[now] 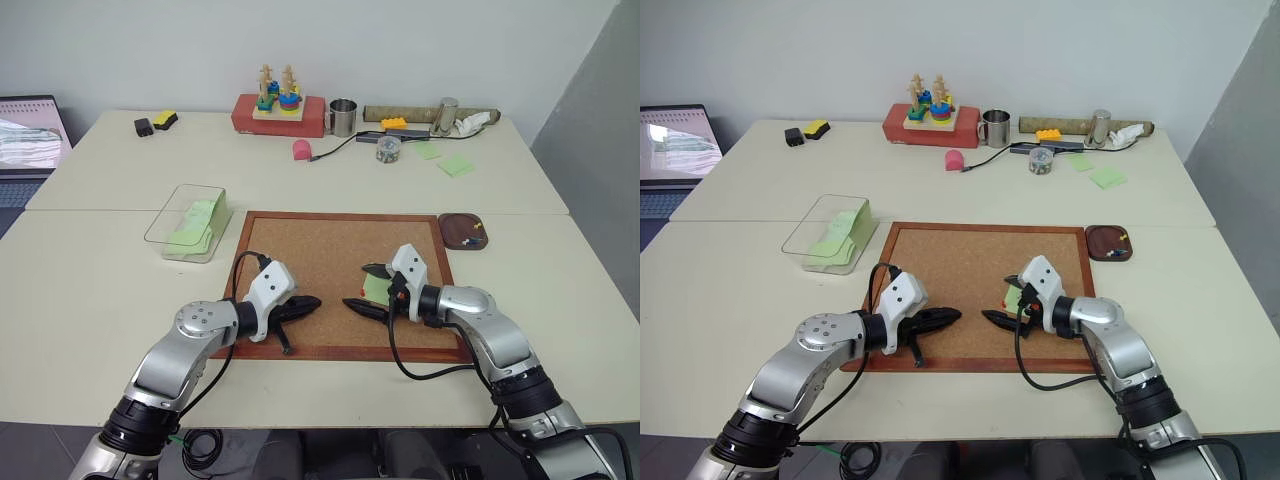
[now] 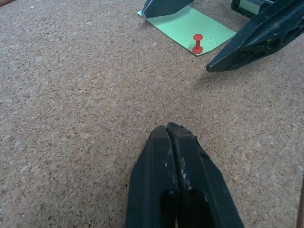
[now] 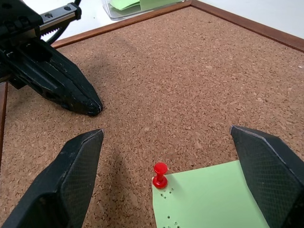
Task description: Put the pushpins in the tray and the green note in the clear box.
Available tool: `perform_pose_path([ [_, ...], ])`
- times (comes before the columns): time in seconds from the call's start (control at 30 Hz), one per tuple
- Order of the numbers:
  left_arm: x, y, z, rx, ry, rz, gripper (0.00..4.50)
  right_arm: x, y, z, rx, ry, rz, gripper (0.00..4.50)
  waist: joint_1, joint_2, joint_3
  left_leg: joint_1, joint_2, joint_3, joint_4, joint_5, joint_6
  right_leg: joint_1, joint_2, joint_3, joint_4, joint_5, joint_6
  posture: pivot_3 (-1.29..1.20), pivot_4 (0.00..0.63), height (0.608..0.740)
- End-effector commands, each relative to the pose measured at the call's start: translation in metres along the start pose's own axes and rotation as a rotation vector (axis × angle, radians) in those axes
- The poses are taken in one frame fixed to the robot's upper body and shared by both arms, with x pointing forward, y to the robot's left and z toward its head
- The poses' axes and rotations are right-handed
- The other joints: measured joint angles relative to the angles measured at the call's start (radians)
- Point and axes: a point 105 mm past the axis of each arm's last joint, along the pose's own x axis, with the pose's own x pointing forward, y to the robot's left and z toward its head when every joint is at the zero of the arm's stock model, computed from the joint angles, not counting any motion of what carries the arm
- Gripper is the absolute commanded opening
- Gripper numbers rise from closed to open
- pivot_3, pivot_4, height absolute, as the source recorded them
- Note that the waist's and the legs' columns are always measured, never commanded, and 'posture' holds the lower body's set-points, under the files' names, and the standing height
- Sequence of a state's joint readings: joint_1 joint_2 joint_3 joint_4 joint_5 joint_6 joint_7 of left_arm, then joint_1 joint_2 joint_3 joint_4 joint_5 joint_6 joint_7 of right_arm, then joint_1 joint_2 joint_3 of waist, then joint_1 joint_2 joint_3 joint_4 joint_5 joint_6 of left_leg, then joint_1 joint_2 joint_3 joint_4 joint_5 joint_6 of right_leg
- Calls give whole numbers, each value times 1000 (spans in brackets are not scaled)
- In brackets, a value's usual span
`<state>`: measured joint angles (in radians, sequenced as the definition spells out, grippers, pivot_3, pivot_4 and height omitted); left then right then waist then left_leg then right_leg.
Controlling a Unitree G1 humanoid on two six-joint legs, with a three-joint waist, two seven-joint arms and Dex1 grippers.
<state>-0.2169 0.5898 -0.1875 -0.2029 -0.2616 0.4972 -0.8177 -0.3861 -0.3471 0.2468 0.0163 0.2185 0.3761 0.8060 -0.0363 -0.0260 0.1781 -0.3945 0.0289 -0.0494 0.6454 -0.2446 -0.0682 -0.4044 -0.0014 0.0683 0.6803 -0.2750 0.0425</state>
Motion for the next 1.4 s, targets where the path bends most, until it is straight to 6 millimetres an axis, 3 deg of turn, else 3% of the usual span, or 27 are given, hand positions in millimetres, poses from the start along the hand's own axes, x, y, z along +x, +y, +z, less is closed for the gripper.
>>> perform_pose_path([
  [0.03,1,-6,-19,-33,77,-13,0,3,4,4,-20,-31,20,4037,1,0,0,0,0,0,0,0,0,0,0,0,0,0,0,0,150,740],
  [0.4,1,-6,-17,-31,70,-16,0,-1,0,3,-16,-33,15,1644,1,0,0,0,0,0,0,0,0,0,0,0,0,0,0,0,150,740],
  [0.7,1,-6,-17,-30,68,-18,0,-2,1,3,-17,-33,19,32,1,0,0,0,0,0,0,0,0,0,0,0,0,0,0,0,150,740],
  [0.87,1,-8,-17,-32,67,-19,0,-4,2,6,-30,-38,28,32,1,0,0,0,0,0,0,0,0,0,0,0,0,0,0,0,150,740],
  [1.13,1,-11,-19,-37,69,-24,0,-12,5,35,-146,-74,61,32,2,0,0,-1,0,0,0,0,0,0,0,0,0,0,0,0,150,740],
  [1.4,3,-11,-19,-36,67,-26,0,-20,4,50,-237,-73,62,32,2,0,0,-1,0,-1,0,0,0,0,0,-1,0,0,0,0,150,740],
])
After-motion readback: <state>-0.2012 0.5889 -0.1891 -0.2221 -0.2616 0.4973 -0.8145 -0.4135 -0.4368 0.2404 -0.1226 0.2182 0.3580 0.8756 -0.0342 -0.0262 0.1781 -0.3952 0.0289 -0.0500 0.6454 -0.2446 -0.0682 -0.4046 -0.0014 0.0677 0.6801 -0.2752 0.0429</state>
